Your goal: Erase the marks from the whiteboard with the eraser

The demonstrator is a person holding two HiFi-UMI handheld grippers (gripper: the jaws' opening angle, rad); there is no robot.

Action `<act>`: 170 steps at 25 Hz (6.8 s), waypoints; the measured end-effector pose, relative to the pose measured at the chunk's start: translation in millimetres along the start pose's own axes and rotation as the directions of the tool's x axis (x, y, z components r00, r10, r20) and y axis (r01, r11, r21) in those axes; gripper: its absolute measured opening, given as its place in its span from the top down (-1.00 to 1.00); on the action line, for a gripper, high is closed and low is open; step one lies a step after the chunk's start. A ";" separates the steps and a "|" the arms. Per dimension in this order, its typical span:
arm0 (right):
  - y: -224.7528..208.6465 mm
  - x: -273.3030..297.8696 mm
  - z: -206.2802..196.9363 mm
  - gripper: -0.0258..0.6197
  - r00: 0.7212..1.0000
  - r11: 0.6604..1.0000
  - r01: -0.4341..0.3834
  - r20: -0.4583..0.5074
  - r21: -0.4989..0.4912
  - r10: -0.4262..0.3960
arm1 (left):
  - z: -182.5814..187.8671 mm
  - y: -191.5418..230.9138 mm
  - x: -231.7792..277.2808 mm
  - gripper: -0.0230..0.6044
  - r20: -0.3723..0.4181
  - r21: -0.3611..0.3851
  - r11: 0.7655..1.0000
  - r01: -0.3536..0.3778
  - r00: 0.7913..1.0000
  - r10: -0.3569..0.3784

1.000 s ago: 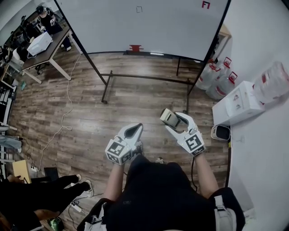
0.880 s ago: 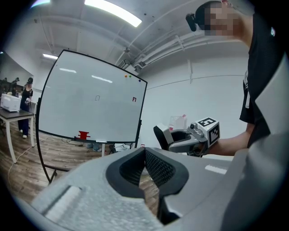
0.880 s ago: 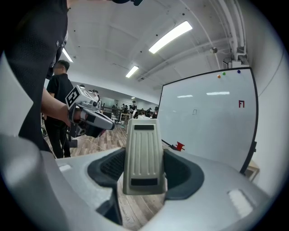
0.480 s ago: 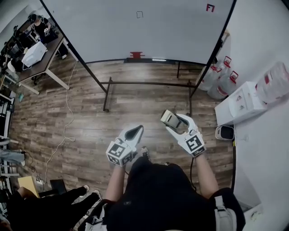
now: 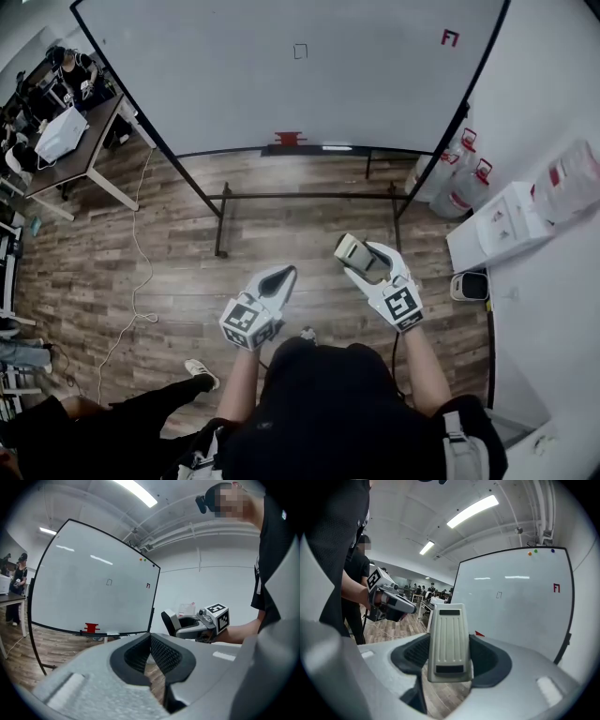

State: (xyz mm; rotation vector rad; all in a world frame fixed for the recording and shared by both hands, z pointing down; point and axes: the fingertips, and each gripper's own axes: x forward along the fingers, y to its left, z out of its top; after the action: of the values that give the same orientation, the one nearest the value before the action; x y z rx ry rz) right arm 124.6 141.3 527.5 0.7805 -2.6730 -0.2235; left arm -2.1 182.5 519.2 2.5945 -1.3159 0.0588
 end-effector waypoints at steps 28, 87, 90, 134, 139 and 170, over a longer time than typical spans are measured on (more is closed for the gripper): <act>-130.7 77.3 -3.1 0.12 1.000 0.997 -0.007 -0.009 -0.071 0.007 | 32.0 81.5 99.7 0.89 0.030 -0.014 0.996 -0.090 0.995 0.090; -337.7 305.7 169.6 0.12 0.887 0.809 0.454 0.110 -0.374 -0.448 | 81.4 322.9 204.9 0.89 -0.001 -0.028 0.994 0.107 0.994 -0.107; -352.3 300.1 173.9 0.12 0.859 0.784 0.500 0.101 -0.368 -0.501 | 84.2 331.8 199.2 0.89 0.007 -0.039 0.993 0.111 0.994 -0.111; -399.0 337.8 211.5 0.13 0.793 0.714 0.607 0.212 -0.348 -0.571 | 92.6 372.1 207.8 0.89 0.005 -0.037 0.997 0.069 0.998 -0.069; -390.8 348.9 207.7 0.13 0.810 0.723 0.584 0.209 -0.369 -0.548 | 90.6 374.0 207.0 0.89 -0.001 -0.044 0.997 0.065 0.998 -0.065; -412.6 323.6 218.5 0.13 0.760 0.656 0.645 0.236 -0.393 -0.606 | 86.8 372.2 205.2 0.89 -0.001 -0.052 0.997 0.061 0.998 -0.061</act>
State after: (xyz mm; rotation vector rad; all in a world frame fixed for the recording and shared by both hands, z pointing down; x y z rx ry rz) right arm -8.7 -368.7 315.8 1.5211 -2.1521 -1.0357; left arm -183.7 -211.3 532.9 2.5877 -1.2198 0.0169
